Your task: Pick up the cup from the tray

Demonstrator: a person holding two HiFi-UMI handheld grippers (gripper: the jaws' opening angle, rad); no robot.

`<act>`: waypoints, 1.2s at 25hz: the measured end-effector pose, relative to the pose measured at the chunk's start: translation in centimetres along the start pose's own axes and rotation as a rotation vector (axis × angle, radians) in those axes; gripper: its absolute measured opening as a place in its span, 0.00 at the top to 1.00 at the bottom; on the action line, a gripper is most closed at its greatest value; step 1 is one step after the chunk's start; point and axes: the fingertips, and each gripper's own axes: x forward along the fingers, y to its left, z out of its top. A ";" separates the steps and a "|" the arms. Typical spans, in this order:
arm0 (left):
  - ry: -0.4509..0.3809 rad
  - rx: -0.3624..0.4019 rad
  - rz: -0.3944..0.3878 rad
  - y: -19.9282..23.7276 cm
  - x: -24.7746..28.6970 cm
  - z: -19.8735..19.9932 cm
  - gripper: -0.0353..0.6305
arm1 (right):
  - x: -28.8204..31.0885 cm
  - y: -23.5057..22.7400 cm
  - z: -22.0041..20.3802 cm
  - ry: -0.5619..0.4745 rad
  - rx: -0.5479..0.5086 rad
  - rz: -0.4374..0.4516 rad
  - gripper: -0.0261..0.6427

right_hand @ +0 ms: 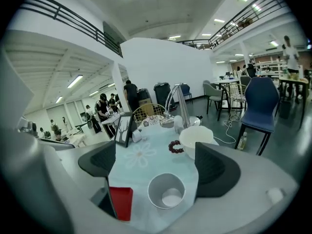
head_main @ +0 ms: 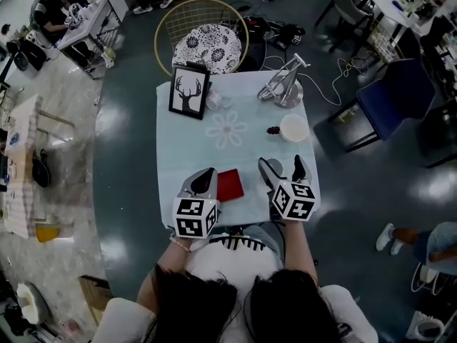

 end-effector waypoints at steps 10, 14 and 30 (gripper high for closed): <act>-0.063 0.009 -0.021 -0.5 -2.1 0.8 0.95 | -3.6 2.7 2.1 -0.082 -0.108 0.022 0.25; -0.081 0.100 -0.030 -0.9 -3.5 0.7 0.95 | -5.1 4.1 1.5 -0.102 -0.070 0.044 0.31; -0.220 0.043 -0.039 -0.4 -15.5 -0.1 0.95 | -14.8 12.8 0.5 -0.246 -0.146 0.061 0.57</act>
